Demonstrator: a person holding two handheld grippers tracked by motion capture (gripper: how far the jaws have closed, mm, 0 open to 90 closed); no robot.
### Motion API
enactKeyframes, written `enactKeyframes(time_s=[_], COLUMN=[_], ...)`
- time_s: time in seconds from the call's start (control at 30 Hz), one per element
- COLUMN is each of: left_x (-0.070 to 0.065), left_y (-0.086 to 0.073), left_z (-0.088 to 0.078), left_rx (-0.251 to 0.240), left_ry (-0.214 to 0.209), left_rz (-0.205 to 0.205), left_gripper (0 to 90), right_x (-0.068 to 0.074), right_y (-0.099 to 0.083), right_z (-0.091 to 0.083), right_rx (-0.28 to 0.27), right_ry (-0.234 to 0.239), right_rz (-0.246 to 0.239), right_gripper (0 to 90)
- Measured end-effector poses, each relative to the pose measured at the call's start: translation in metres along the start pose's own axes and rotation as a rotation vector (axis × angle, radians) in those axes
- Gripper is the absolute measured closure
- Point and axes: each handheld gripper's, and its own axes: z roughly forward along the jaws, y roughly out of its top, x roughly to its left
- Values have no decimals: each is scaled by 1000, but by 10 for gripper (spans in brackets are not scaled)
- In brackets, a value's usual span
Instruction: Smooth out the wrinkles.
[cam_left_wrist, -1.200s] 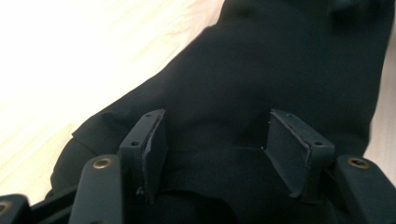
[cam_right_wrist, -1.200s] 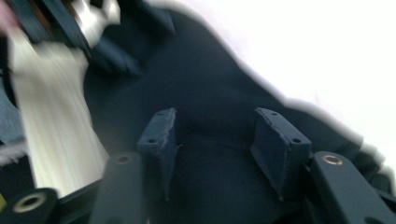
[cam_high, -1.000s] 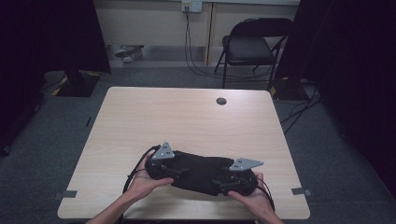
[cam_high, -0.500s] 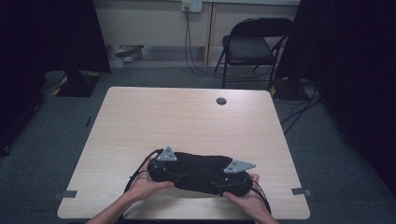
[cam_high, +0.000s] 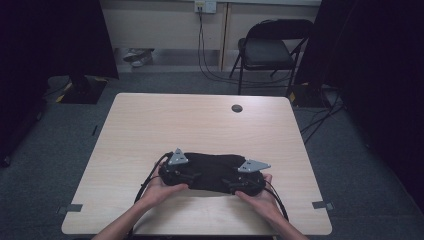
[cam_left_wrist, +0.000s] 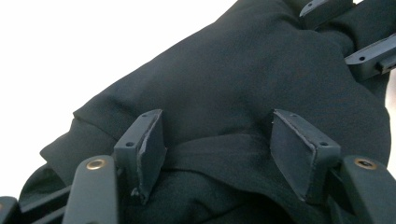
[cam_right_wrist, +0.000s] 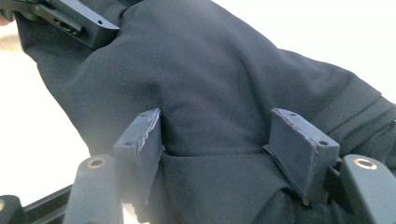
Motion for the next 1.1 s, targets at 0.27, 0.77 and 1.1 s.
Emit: enactKeyframes(time_s=[0.27, 0.77, 1.1], left_x=[27, 50, 55], left_y=[4, 19, -4], left_z=[9, -11, -74], left_rx=[-32, -94, -88], left_ry=[90, 102, 122], left_rz=[-54, -145, -135], left_gripper=[354, 318, 278], right_x=[-18, -24, -35], right_y=[21, 51, 54], right_z=[34, 35, -28], right_rx=[-35, -62, -138], right_ry=[-22, -9, -51], right_rz=[-5, 40, 110], right_gripper=[345, 258, 218])
